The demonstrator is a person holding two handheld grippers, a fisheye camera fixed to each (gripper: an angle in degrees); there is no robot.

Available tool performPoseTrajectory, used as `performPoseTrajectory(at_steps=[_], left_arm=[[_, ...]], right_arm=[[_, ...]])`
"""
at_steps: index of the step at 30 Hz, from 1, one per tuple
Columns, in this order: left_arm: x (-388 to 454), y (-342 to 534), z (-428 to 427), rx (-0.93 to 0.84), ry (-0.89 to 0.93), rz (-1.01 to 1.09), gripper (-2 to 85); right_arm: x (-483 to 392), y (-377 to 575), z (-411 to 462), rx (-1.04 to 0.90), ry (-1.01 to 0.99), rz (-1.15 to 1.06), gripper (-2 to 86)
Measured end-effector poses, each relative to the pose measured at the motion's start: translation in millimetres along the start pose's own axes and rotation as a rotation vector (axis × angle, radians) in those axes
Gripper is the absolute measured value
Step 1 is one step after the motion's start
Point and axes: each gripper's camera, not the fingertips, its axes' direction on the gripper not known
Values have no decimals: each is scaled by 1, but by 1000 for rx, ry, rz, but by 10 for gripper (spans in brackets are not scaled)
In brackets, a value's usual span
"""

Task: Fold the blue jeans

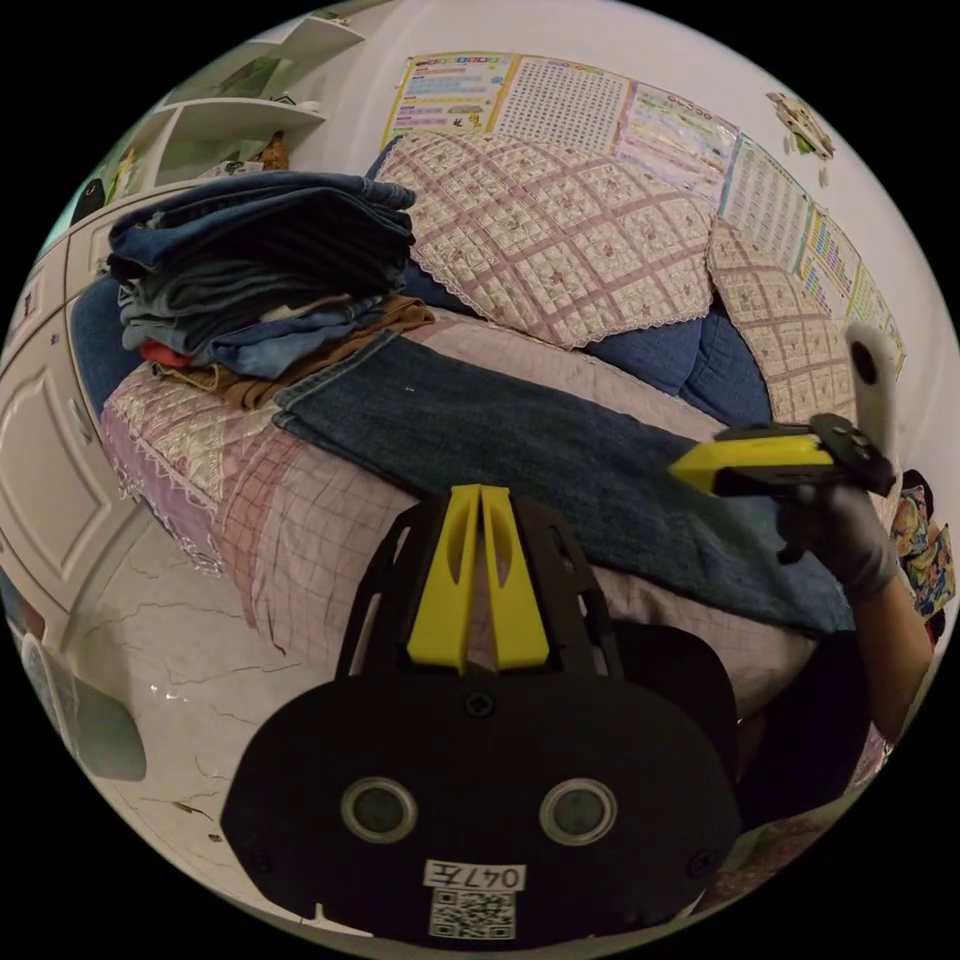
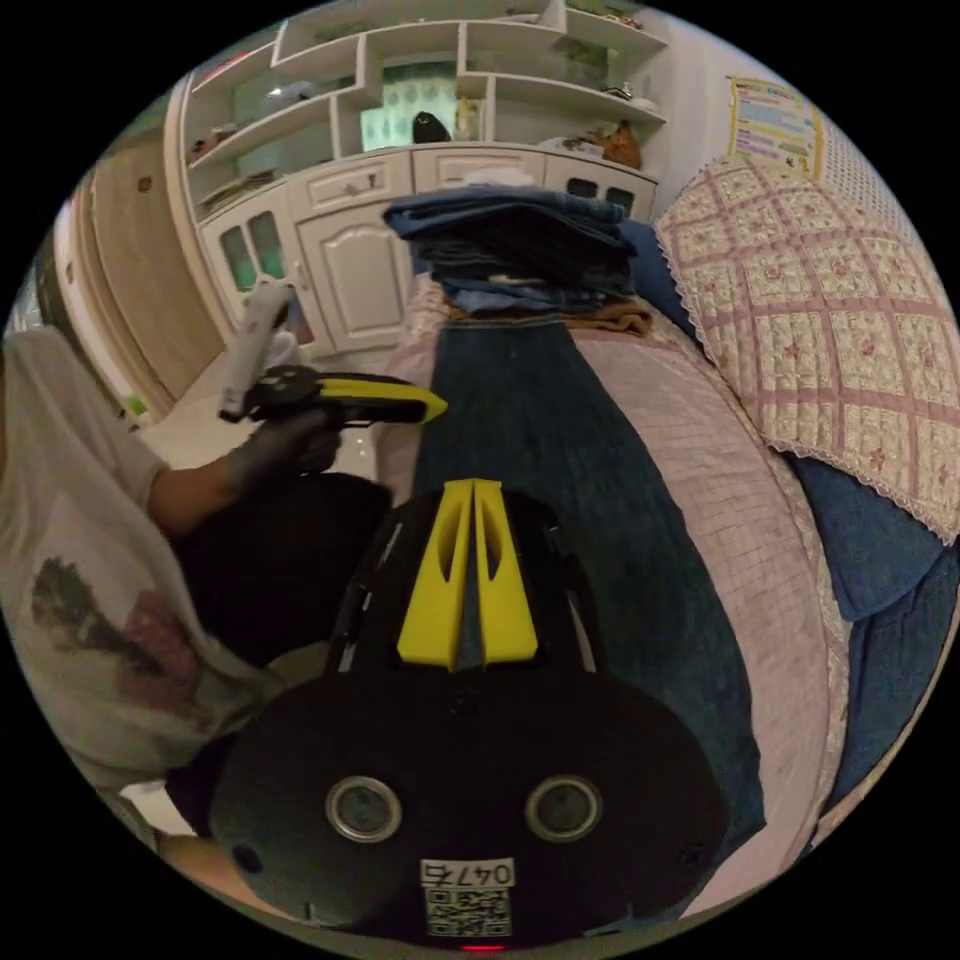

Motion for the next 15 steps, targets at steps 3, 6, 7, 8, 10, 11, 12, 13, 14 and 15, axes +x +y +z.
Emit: performPoseTrajectory(at_steps=[3, 6, 7, 8, 10, 11, 12, 13, 14, 15], left_arm=[[11, 0, -5, -1, -2, -2, -10], [23, -1, -10, -3, -14, 7, -10], [25, -1, -11, -4, -17, 10, -10], [30, -2, -13, -4, -23, 15, -10], [36, -1, -16, -2, -28, 19, -10], [39, -1, -18, -1, -27, 18, -10], [41, -2, -20, 0, -26, 18, -10], [42, -2, -22, 1, -27, 19, -10], [45, -2, -25, 2, -28, 24, -10], [48, -3, -27, 3, -30, 26, -10]], right_arm=[[-35, 17, -16, -69, -95, -122, -4], [-61, 40, -22, -158, -228, -157, 37], [-66, 48, -17, -227, -209, -131, 69], [-71, 57, -10, -301, -161, -122, 69], [-76, 66, -11, -302, -184, -111, 55], [-74, 70, -14, -270, -228, -74, 45], [-72, 71, -13, -281, -211, -45, 41], [-72, 71, -9, -340, -122, -17, 41], [-77, 69, -11, -364, -75, -37, 48], [-78, 67, -15, -337, -84, -44, 44]])
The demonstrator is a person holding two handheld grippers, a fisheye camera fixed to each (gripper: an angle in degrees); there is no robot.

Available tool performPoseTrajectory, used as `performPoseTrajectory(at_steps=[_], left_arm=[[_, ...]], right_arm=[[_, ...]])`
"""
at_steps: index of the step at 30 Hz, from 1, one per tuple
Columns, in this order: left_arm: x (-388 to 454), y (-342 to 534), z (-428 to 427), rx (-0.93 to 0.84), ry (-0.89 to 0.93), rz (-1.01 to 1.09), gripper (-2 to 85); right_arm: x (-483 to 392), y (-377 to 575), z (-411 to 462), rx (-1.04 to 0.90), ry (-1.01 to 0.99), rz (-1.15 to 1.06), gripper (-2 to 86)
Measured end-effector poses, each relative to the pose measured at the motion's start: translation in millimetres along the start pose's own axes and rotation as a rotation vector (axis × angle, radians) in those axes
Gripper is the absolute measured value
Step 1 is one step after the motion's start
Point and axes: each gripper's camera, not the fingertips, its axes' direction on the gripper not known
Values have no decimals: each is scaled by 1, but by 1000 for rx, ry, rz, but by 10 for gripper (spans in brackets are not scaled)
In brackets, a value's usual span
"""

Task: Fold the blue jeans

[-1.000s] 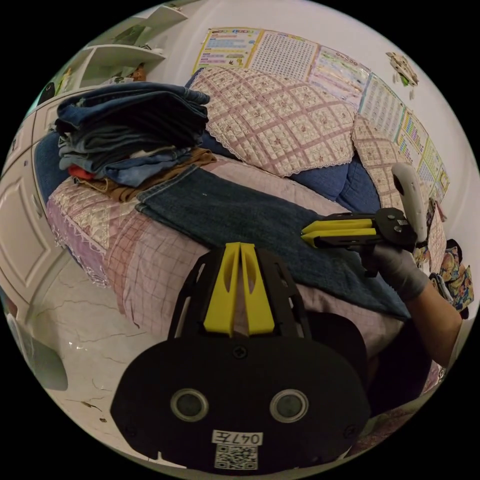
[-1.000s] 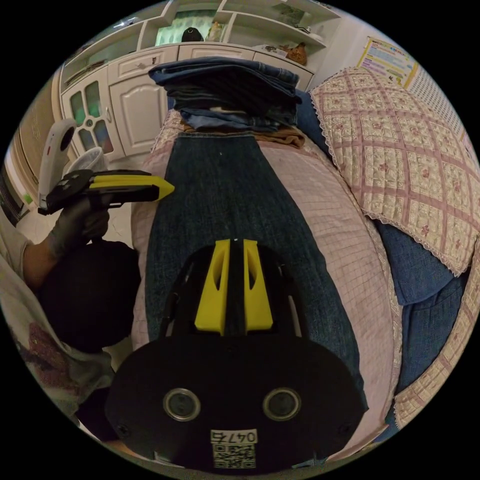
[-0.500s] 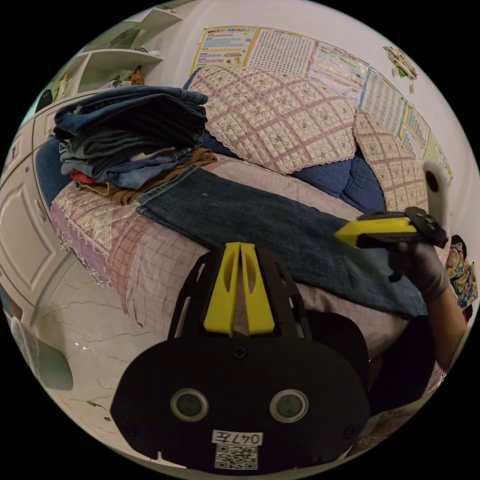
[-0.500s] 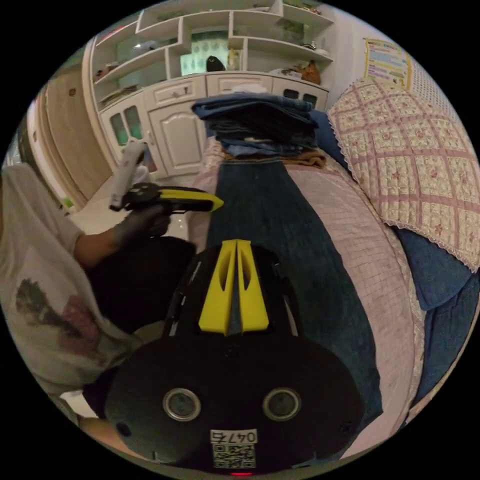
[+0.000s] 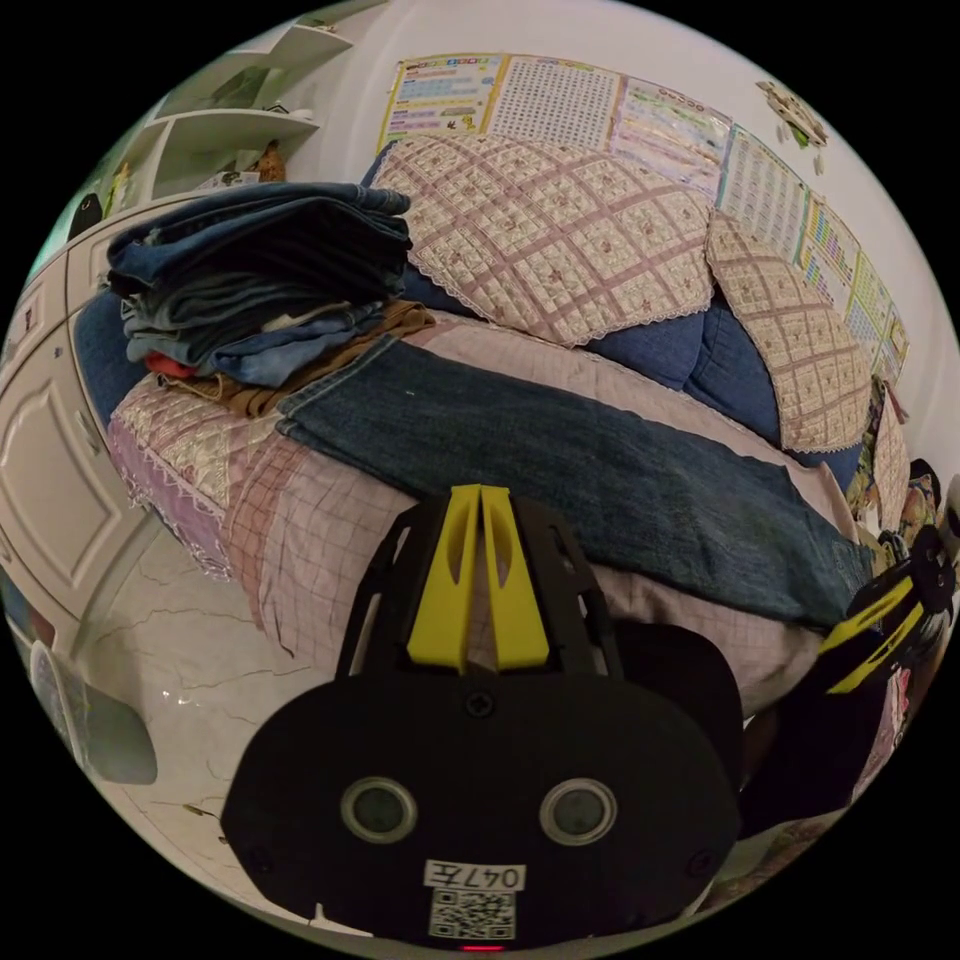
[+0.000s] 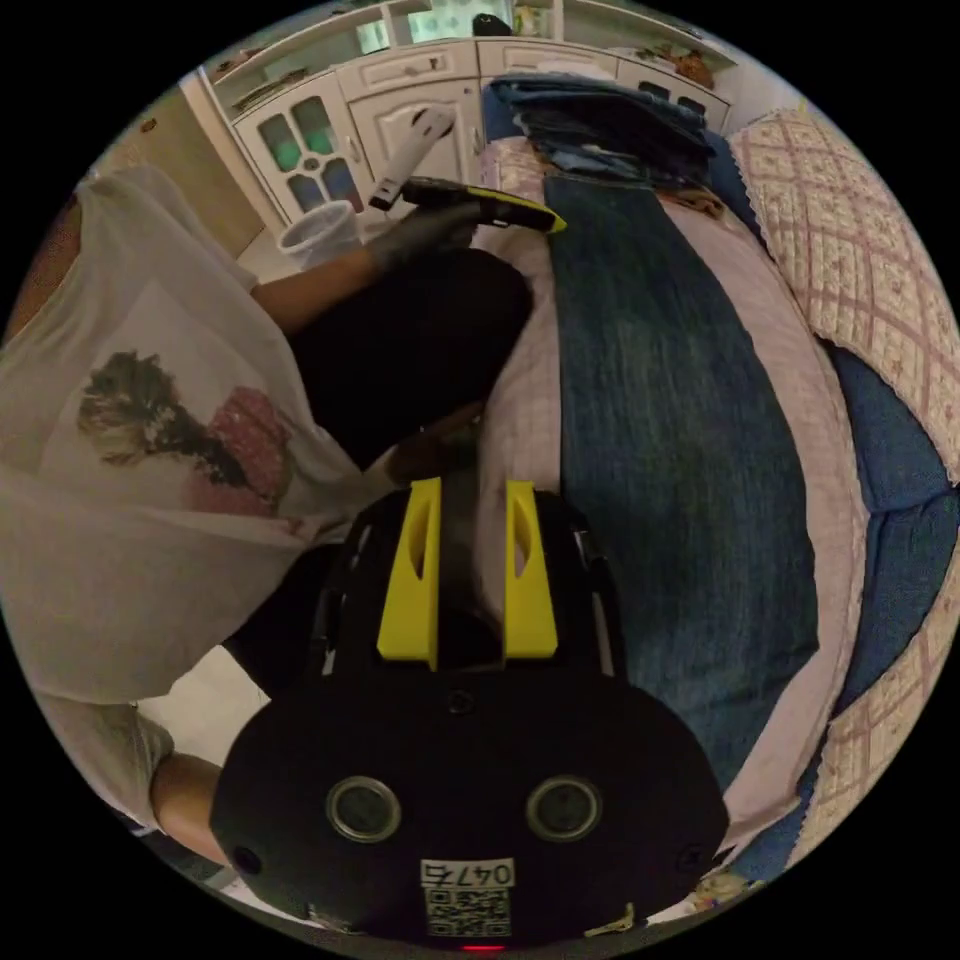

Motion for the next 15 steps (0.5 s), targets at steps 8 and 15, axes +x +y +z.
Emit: performPoseTrajectory(at_steps=[8, 15], left_arm=[[9, -3, -11, -1, -5, -23, -10], [-7, 4, -34, 53, 29, -57, -10]], right_arm=[[22, -87, -57, 308, 301, 24, -9], [77, -202, -9, 360, 340, -9, 4]])
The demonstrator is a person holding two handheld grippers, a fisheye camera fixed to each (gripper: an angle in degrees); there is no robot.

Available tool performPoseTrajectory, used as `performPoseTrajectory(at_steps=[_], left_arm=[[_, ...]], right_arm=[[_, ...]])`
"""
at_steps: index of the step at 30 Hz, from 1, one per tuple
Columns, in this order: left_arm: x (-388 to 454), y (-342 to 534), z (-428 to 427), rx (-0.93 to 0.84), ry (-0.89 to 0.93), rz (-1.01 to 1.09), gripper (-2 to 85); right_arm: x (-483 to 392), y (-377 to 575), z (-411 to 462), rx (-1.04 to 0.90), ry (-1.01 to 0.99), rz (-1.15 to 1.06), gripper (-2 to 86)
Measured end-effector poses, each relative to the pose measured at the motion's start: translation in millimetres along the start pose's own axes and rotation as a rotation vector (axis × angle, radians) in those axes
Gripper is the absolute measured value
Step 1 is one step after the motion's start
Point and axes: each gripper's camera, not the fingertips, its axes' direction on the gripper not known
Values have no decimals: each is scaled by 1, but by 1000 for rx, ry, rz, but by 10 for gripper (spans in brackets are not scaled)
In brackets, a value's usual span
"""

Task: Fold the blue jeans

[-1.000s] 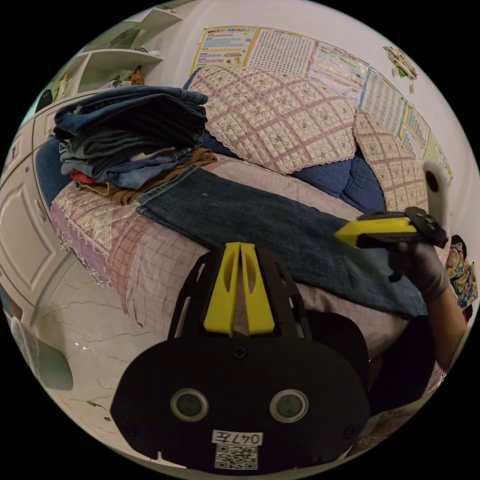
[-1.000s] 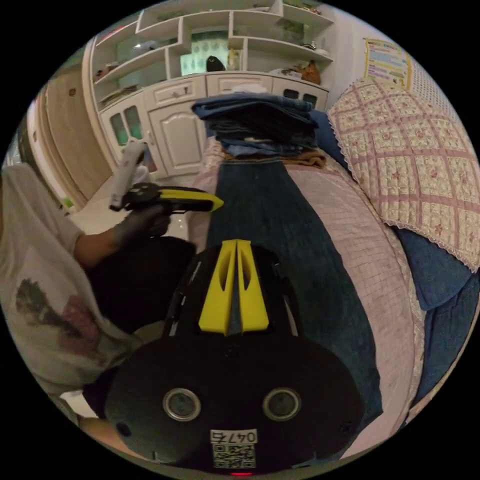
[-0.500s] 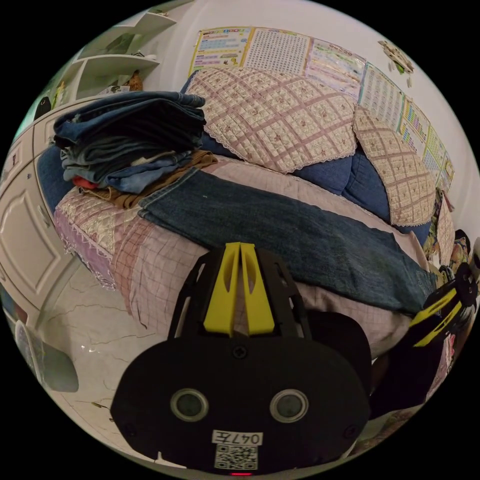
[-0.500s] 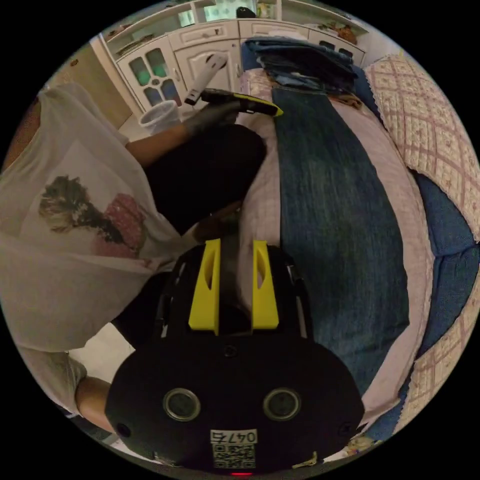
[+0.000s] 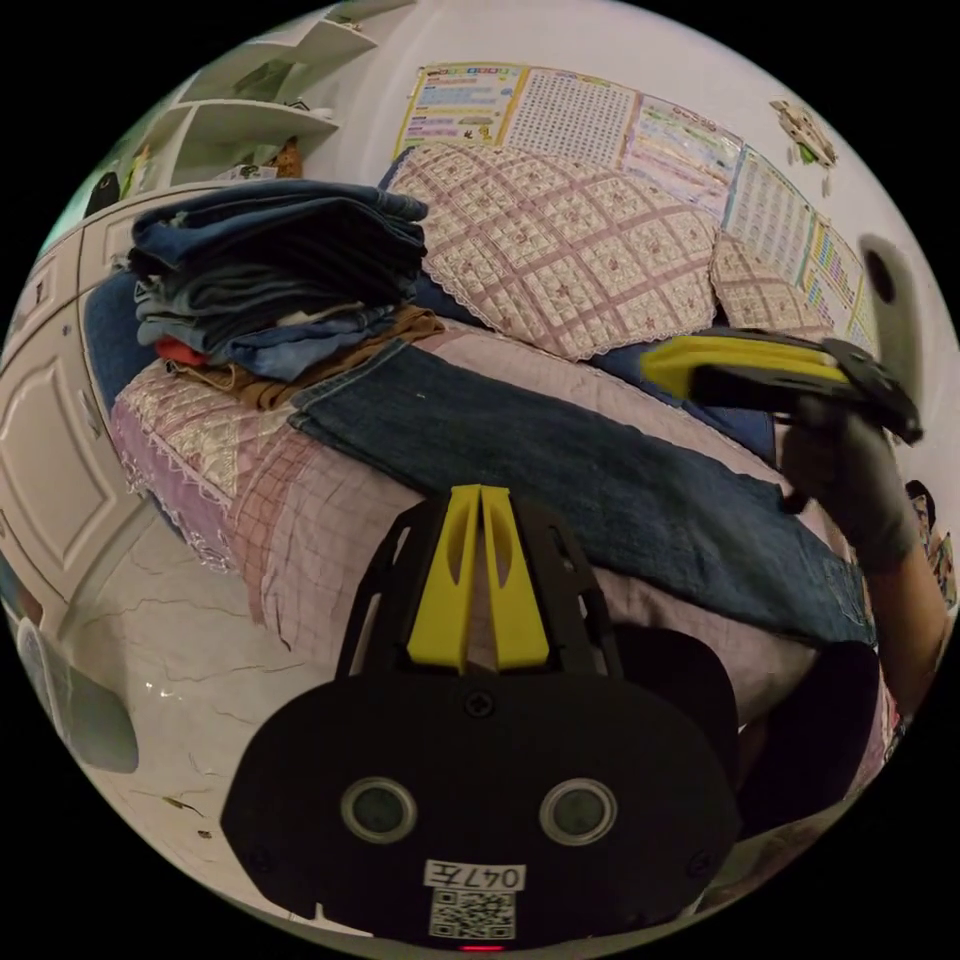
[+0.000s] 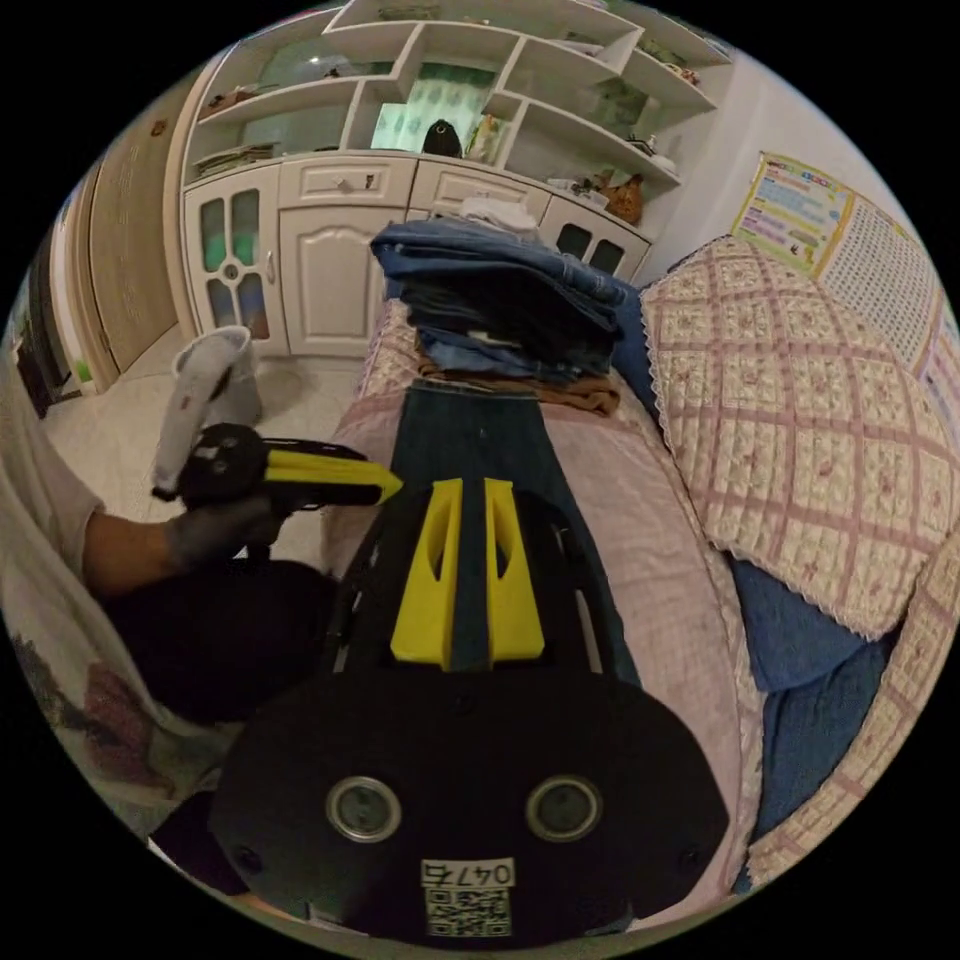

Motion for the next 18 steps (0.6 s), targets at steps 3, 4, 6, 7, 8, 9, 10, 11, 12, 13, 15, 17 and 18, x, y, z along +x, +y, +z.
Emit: performPoseTrajectory(at_steps=[3, 4, 6, 7, 8, 9, 10, 11, 12, 13, 15, 17, 18], left_arm=[[-12, 1, -6, 28, 22, -29, -10], [-14, 1, -6, 29, 30, -34, -10], [-20, -1, -2, 19, 59, -49, -10], [-21, -1, -1, 17, 62, -51, -10], [-23, -1, 0, 17, 63, -53, -10], [-24, -1, 0, 19, 67, -54, -10], [-25, -1, 0, 20, 69, -55, -10], [-27, -1, 0, 21, 74, -59, -10], [-29, -1, 0, 23, 79, -64, -10], [-29, -1, 0, 25, 81, -66, -10], [-33, -2, 0, 27, 93, -75, -10], [-35, -3, 0, 29, 98, -77, -10], [-35, -3, 0, 30, 98, -76, -10]], right_arm=[[9, -30, 44, -26, -34, -9, 8], [12, -39, 60, -44, -45, -11, 9], [17, -50, 81, -80, -52, -20, 9], [19, -55, 93, -103, -50, -30, 9], [20, -59, 100, -109, -48, -43, 9], [21, -60, 103, -110, -47, -49, 8], [21, -63, 106, -111, -48, -60, 8], [22, -66, 108, -109, -56, -67, 7], [23, -67, 108, -109, -61, -69, 6], [24, -69, 109, -114, -78, -75, 4], [25, -71, 109, -133, -97, -86, 0], [28, -70, 103, -141, -114, -87, -5], [28, -70, 101, -138, -112, -86, -6]])
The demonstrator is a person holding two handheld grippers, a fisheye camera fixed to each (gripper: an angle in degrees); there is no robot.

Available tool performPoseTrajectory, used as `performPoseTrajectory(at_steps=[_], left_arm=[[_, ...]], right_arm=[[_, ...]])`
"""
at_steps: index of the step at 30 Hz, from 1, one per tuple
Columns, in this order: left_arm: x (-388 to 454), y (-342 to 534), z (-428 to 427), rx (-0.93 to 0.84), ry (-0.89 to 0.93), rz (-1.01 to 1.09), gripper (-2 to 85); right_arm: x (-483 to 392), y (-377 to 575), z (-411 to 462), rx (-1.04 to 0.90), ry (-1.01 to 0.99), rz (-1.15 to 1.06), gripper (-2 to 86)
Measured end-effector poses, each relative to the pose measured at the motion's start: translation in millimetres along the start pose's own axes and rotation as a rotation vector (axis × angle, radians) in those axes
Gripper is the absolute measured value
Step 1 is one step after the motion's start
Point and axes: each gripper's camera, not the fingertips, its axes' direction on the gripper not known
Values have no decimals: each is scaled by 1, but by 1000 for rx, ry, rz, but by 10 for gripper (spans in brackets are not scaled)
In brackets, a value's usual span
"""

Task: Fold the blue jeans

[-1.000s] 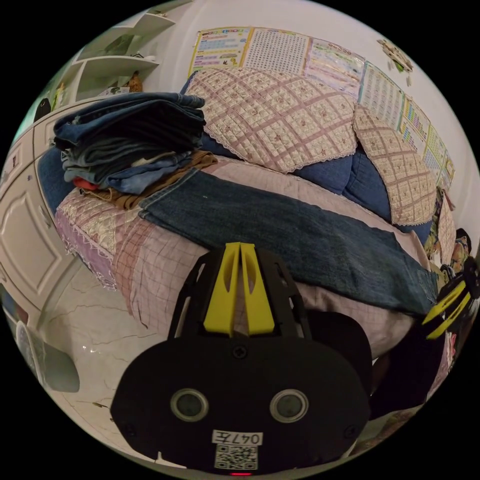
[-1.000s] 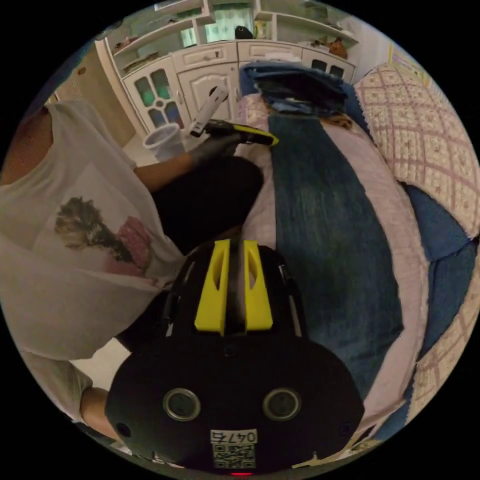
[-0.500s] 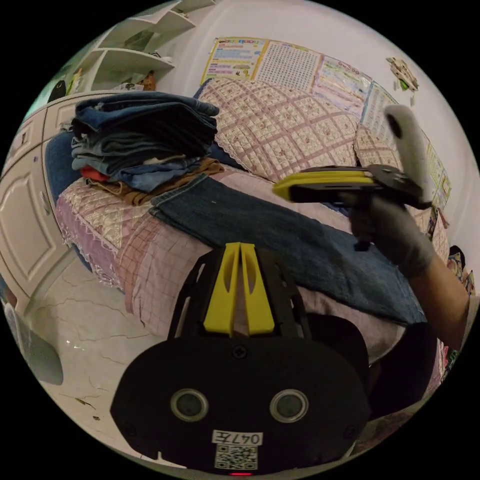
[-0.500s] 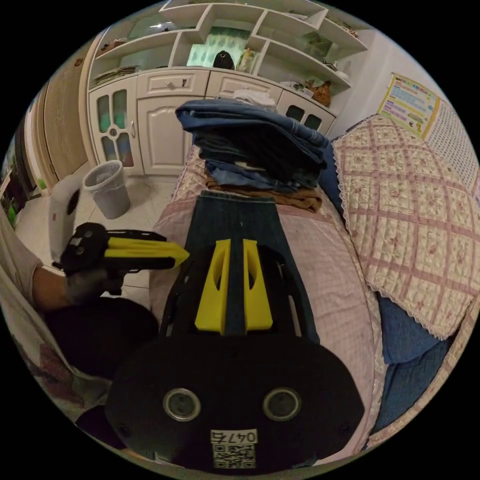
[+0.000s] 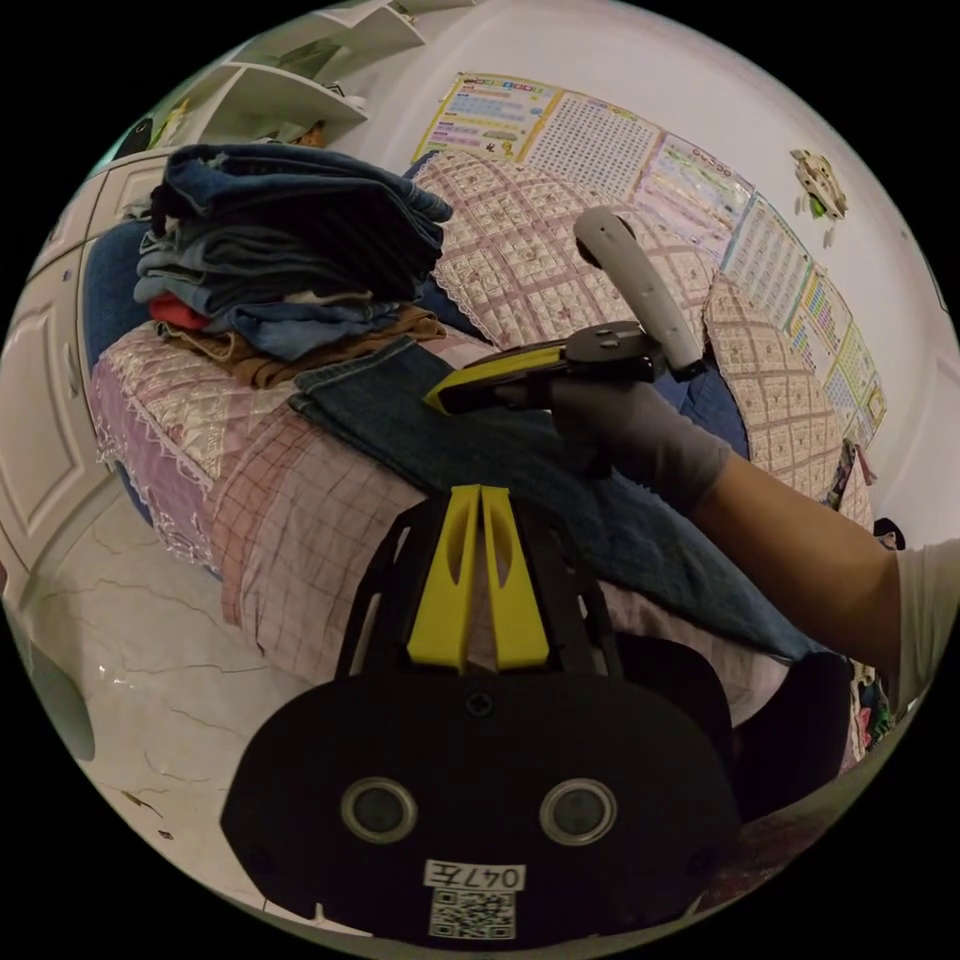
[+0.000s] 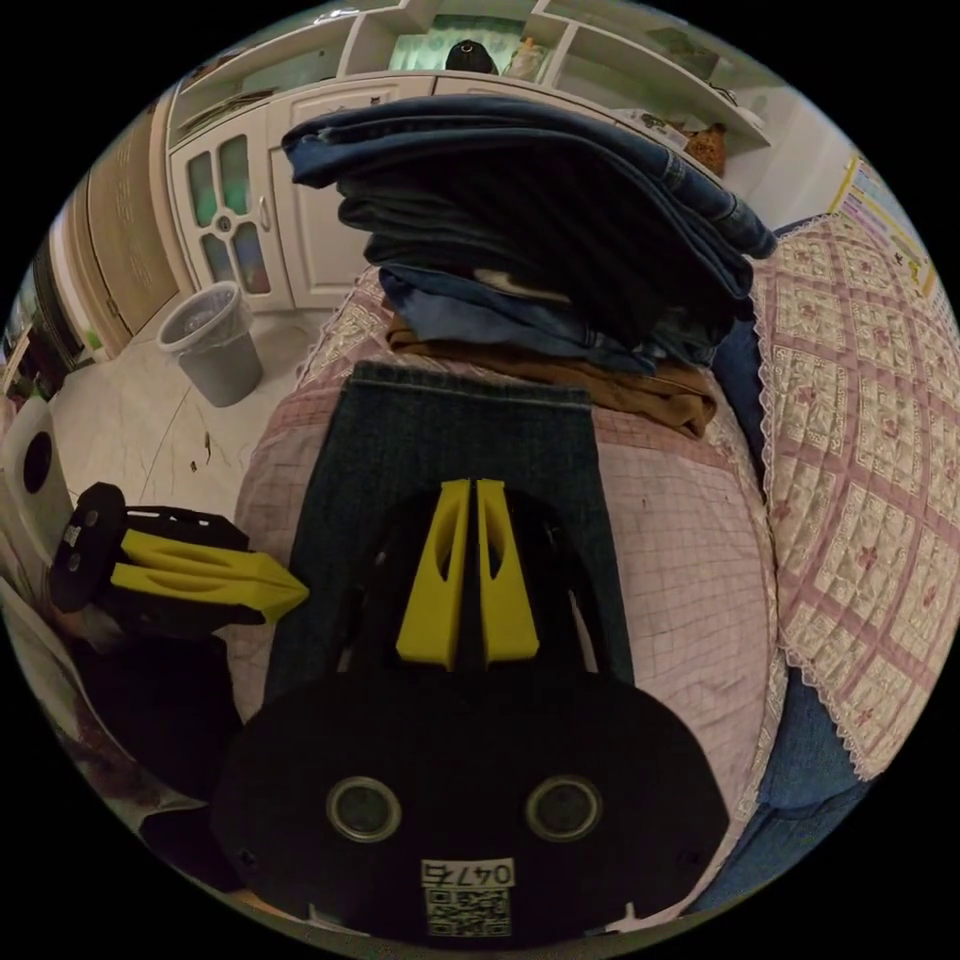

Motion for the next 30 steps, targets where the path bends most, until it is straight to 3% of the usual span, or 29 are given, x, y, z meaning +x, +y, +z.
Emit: performPoseTrajectory(at_steps=[13, 17, 22, 25, 29, 30], left_arm=[[5, -11, 4, -1, -27, 23, -10], [13, -15, 8, -2, -57, 44, -10], [14, -21, 14, -11, -57, 50, -10], [26, -24, 19, -16, -106, 77, -10], [46, -29, 30, -28, -194, 126, -10], [50, -31, 33, -32, -212, 136, -10]], right_arm=[[1, 86, -157, 258, -184, 84, -11], [-17, 129, -223, 297, -335, 33, -12], [-78, 211, -292, 147, -330, -108, -10], [-109, 263, -328, 68, -365, -80, 4], [-153, 319, -355, -125, -246, 16, 113], [-160, 326, -360, -134, -232, 6, 86]])
